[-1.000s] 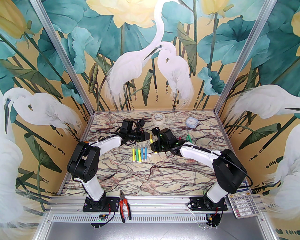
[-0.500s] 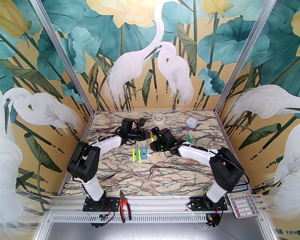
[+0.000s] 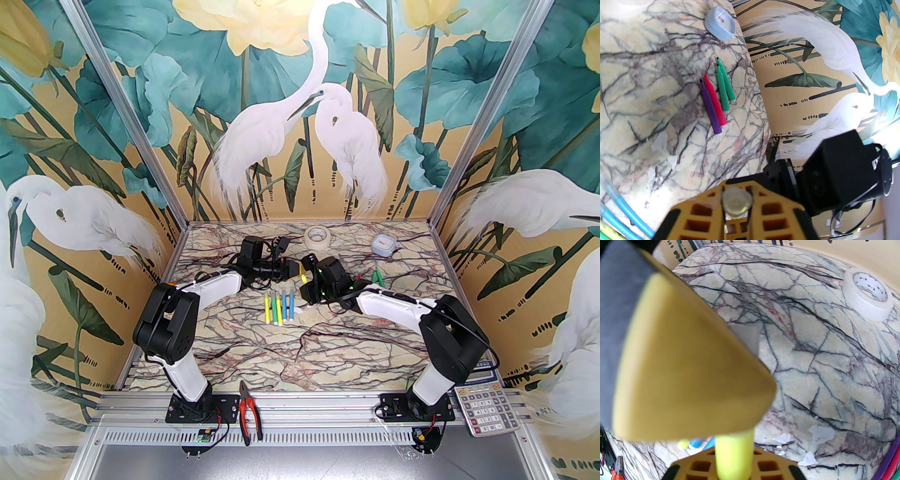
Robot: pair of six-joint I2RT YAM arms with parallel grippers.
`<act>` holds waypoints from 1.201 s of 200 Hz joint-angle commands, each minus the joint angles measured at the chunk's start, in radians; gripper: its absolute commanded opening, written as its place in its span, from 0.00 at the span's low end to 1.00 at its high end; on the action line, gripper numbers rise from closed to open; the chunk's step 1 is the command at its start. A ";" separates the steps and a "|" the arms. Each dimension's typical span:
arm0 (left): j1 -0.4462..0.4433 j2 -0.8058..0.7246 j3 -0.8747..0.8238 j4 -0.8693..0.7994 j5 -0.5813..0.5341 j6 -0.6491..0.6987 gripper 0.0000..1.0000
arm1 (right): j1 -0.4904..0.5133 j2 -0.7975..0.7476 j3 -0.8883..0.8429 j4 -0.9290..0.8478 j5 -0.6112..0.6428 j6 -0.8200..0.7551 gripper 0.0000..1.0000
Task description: Open the pen caps
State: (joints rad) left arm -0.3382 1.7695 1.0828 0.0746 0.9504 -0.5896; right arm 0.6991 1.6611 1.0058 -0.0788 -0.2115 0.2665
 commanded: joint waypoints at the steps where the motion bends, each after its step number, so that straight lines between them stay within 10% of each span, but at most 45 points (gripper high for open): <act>1: 0.090 0.005 0.008 0.031 -0.092 -0.026 0.00 | 0.003 -0.051 -0.066 -0.105 -0.031 -0.036 0.00; 53: 0.129 0.013 0.042 -0.034 -0.119 -0.014 0.00 | 0.004 -0.075 -0.102 -0.115 -0.005 -0.047 0.00; 166: 0.131 0.001 0.171 -0.672 -0.737 0.335 0.00 | -0.134 0.095 0.041 -0.236 0.320 0.111 0.00; 240: 0.131 0.054 0.178 -0.739 -0.838 0.359 0.00 | -0.189 0.180 0.091 -0.300 0.412 0.145 0.03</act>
State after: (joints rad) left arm -0.2085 1.7779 1.2369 -0.6193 0.1684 -0.2604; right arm 0.5163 1.8183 1.0672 -0.3389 0.1390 0.3836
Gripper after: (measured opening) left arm 0.163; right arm 0.176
